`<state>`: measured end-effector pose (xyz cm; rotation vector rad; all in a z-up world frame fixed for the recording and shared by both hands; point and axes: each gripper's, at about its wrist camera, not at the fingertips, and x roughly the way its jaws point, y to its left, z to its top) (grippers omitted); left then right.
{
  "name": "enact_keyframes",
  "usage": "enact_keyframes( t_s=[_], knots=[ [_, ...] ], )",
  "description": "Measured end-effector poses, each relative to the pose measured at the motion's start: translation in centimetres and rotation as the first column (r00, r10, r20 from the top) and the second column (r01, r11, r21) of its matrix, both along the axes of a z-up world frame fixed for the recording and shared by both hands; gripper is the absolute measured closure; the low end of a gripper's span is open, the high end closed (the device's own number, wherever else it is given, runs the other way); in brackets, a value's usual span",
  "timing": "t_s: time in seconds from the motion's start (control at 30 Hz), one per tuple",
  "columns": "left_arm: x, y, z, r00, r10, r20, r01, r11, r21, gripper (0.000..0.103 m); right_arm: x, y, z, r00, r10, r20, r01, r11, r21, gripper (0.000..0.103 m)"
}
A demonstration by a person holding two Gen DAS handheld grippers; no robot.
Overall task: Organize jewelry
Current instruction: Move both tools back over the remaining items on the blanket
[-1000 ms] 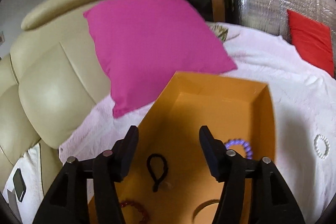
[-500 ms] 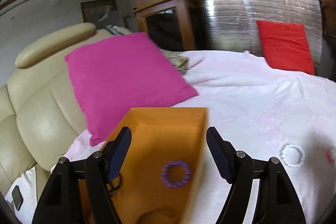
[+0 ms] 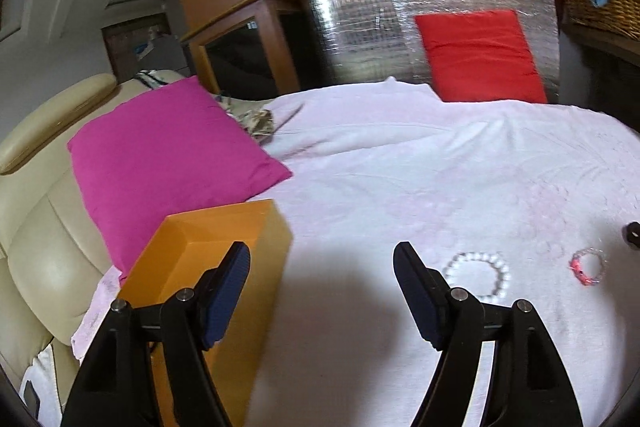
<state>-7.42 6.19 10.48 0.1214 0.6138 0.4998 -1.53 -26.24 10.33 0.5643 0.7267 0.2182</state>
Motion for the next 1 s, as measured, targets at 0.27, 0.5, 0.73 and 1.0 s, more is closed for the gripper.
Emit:
enact_keyframes(
  t_s=[0.27, 0.5, 0.73, 1.0],
  knots=[
    [1.2, -2.6, -1.1, 0.997, -0.063, -0.046, 0.062, 0.998, -0.029, 0.028, -0.1, -3.3, -0.7, 0.999, -0.046, -0.028, 0.046, 0.999, 0.002, 0.084],
    [3.0, -3.8, -3.3, 0.97, -0.192, -0.148, 0.165, 0.971, -0.175, 0.028, 1.0, -6.0, -2.6, 0.99, -0.087, -0.115, 0.087, 0.996, -0.004, 0.084],
    [3.6, -6.1, -3.6, 0.938, -0.311, -0.15, 0.273, 0.934, -0.229, 0.028, 2.3, -6.7, -4.0, 0.978, -0.109, -0.177, 0.105, 0.994, -0.033, 0.084],
    [5.6, -9.7, -4.1, 0.891, -0.439, -0.118, 0.39, 0.872, -0.297, 0.028, 5.3, -5.1, -3.7, 0.987, 0.0, -0.162, 0.004, 1.0, 0.025, 0.084]
  ],
)
